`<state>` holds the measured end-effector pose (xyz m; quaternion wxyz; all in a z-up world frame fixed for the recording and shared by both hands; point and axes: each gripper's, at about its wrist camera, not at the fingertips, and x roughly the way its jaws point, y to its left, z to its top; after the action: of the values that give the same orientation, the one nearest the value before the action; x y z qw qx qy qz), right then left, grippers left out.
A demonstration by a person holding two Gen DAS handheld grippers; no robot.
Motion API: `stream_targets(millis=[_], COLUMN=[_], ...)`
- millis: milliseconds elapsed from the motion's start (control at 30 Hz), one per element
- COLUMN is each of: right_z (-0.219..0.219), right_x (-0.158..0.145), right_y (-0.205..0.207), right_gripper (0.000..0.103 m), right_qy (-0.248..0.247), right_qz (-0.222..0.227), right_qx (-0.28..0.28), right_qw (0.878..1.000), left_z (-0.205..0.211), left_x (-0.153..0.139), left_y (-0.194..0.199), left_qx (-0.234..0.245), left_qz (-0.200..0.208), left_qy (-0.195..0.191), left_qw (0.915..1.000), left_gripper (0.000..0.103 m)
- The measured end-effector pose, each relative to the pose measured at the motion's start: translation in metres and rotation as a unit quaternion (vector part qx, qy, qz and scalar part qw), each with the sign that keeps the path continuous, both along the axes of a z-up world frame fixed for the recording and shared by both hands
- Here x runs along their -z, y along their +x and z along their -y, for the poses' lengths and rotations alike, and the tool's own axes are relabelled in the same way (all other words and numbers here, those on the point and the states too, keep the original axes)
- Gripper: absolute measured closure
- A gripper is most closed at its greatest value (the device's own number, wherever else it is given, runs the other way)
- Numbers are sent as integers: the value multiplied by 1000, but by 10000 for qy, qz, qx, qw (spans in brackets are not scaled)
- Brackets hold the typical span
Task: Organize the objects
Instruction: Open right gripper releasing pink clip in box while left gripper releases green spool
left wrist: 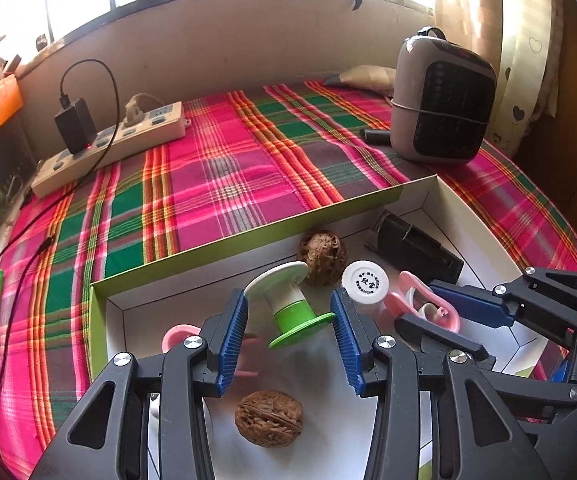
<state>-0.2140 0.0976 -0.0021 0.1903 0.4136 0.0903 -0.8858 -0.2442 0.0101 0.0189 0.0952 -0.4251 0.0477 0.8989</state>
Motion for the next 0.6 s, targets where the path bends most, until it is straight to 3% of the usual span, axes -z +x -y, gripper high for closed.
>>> stream_targets(millis=[600], right_z=[1], right_x=[1], right_y=[0], right_gripper=[78], right_qy=[48], right_qz=[-23], right_qx=[-15], right_qw=[10000], left_z=[2], left_x=[4], left_y=[-2], left_qx=[-54], left_qz=[140], left_qy=[-41], left_qw=[9999], left_gripper=[62])
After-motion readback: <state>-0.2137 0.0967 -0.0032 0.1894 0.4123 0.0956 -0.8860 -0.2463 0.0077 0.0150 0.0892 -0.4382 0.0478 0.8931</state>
